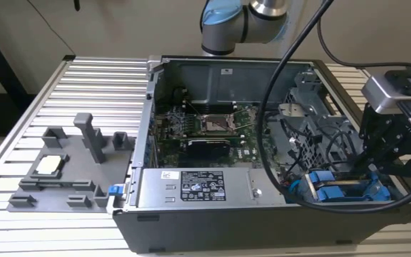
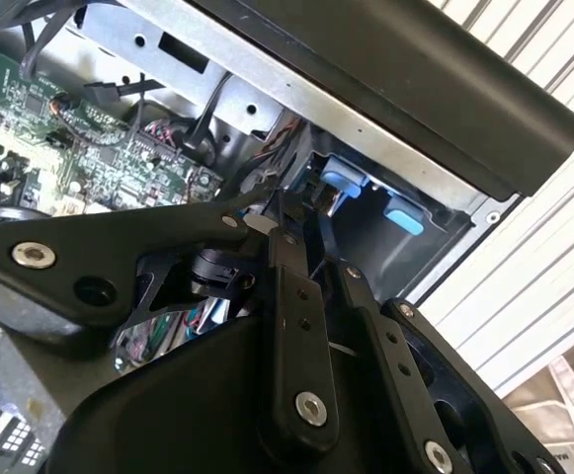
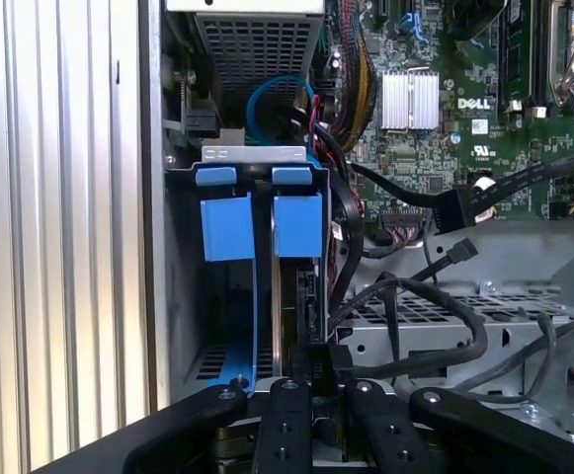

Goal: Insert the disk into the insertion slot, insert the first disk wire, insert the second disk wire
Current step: 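Insert the first disk wire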

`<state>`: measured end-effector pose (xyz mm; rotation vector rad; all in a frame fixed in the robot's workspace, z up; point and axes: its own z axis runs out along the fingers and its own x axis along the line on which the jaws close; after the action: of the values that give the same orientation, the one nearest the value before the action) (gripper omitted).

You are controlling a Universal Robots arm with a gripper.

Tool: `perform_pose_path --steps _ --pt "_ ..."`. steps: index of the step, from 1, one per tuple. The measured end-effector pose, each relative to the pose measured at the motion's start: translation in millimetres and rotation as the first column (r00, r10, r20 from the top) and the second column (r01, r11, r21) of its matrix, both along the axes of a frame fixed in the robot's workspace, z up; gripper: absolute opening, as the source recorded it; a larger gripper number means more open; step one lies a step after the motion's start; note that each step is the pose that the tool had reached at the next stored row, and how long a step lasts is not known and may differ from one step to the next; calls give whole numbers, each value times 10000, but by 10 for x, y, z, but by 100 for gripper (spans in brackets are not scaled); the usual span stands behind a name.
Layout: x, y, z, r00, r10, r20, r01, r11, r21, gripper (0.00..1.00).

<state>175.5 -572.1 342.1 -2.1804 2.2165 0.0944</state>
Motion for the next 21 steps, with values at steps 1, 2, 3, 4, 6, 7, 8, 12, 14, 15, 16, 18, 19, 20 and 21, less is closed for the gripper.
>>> perform_pose_path --steps 1,2,3,4,6,7,8,12,14,15,16,18,19,20,21 --pt "0 0 -2 10000 0 0 0 10000 2 19" --pt "0 0 -4 10000 0 0 0 10000 2 19" --pt "0 0 -7 10000 0 0 0 10000 3 19" --pt "0 0 -10 10000 0 -1 0 10000 3 19" --pt "0 0 -17 10000 0 -1 0 10000 2 19" --pt "0 0 -22 10000 0 -1 0 10000 3 19" --pt "0 0 -28 10000 0 0 0 10000 0 19" --pt "0 0 -67 10000 0 -2 0 10000 -4 19" --pt "0 0 -75 10000 0 -2 0 10000 -8 19" --pt "0 0 -76 10000 0 -2 0 10000 -6 19" --pt "0 0 -80 10000 0 -3 0 10000 -1 19" --pt "0 0 -81 10000 0 -3 0 10000 1 19" --pt "0 0 -81 10000 0 -3 0 10000 -1 19" --pt "0 0 -82 10000 0 -3 0 10000 0 19" --pt "0 1 -89 10000 0 -4 0 10000 16 20"
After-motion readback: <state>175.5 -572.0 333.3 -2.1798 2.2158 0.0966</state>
